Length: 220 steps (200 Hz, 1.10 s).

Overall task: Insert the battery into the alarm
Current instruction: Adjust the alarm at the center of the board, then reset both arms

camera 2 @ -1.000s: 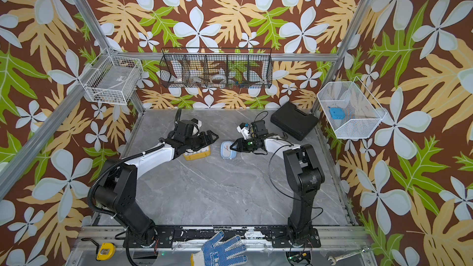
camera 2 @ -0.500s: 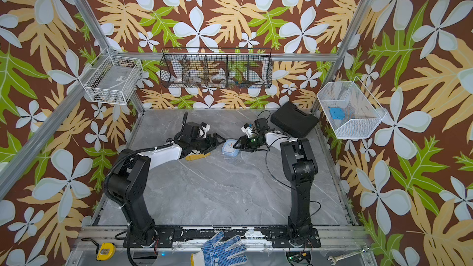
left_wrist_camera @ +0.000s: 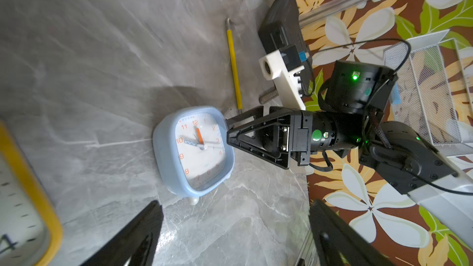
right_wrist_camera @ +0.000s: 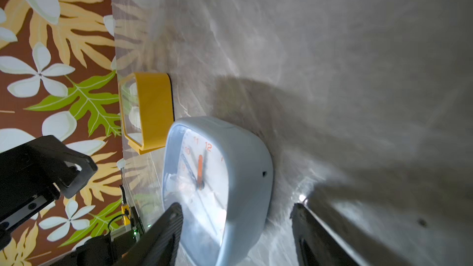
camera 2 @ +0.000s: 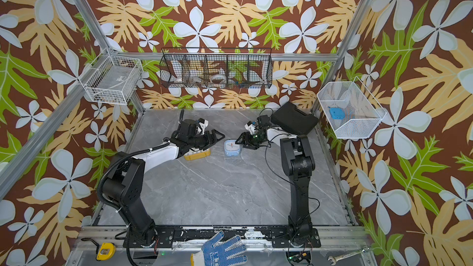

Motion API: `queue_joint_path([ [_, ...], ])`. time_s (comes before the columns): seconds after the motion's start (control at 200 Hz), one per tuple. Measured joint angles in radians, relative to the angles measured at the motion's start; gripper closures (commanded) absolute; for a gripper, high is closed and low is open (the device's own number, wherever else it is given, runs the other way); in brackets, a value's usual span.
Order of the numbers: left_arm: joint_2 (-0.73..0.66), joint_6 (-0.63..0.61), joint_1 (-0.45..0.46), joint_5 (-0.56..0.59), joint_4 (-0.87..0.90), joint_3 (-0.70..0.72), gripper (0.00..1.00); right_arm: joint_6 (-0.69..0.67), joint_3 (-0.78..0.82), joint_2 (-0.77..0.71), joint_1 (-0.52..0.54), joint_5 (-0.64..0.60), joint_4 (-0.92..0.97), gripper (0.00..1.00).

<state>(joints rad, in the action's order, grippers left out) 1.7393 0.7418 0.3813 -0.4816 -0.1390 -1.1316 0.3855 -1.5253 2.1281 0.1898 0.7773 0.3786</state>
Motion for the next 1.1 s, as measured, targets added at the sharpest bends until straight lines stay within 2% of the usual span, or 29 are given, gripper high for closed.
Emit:
queue_joint_path([
  [0.15, -0.094, -0.108, -0.070, 0.090, 0.069, -0.013, 0.08, -0.008, 0.048, -0.166, -0.037, -0.135, -0.035, 0.23],
  [0.225, -0.146, -0.175, -0.117, 0.151, 0.098, 0.000, 0.08, -0.037, 0.124, -0.273, -0.058, -0.245, -0.081, 0.18],
  [0.275, -0.191, -0.211, -0.155, 0.189, 0.097, 0.040, 0.07, -0.064, 0.200, -0.352, -0.069, -0.330, -0.109, 0.06],
  [0.3, -0.221, -0.225, -0.180, 0.209, 0.089, 0.075, 0.07, -0.079, 0.248, -0.399, -0.072, -0.389, -0.130, 0.00],
  [0.405, -0.356, -0.283, -0.257, 0.322, 0.039, 0.255, 0.06, -0.146, 0.489, -0.595, -0.071, -0.627, -0.258, 0.00],
  [0.465, -0.433, -0.332, -0.265, 0.394, -0.017, 0.363, 0.00, -0.189, 0.645, -0.698, -0.072, -0.761, -0.352, 0.00],
  [0.581, -0.549, -0.432, -0.266, 0.552, -0.183, 0.577, 0.00, -0.264, 0.939, -0.830, -0.080, -0.972, -0.595, 0.00],
  [0.686, -0.573, -0.508, -0.269, 0.668, -0.360, 0.727, 0.00, -0.308, 1.131, -0.858, -0.080, -1.043, -0.821, 0.00],
  [0.881, -0.531, -0.597, -0.273, 0.705, -0.692, 0.837, 0.00, -0.345, 1.295, -0.793, -0.082, -1.041, -1.226, 0.00],
  [1.021, -0.590, -0.618, -0.274, 0.690, -0.699, 0.826, 0.00, -0.357, 1.356, -0.703, -0.081, -1.039, -1.408, 0.01],
  [1.101, -0.666, -0.636, -0.274, 0.697, -0.753, 0.914, 0.00, -0.363, 1.339, -0.678, -0.086, -1.035, -1.448, 0.00],
])
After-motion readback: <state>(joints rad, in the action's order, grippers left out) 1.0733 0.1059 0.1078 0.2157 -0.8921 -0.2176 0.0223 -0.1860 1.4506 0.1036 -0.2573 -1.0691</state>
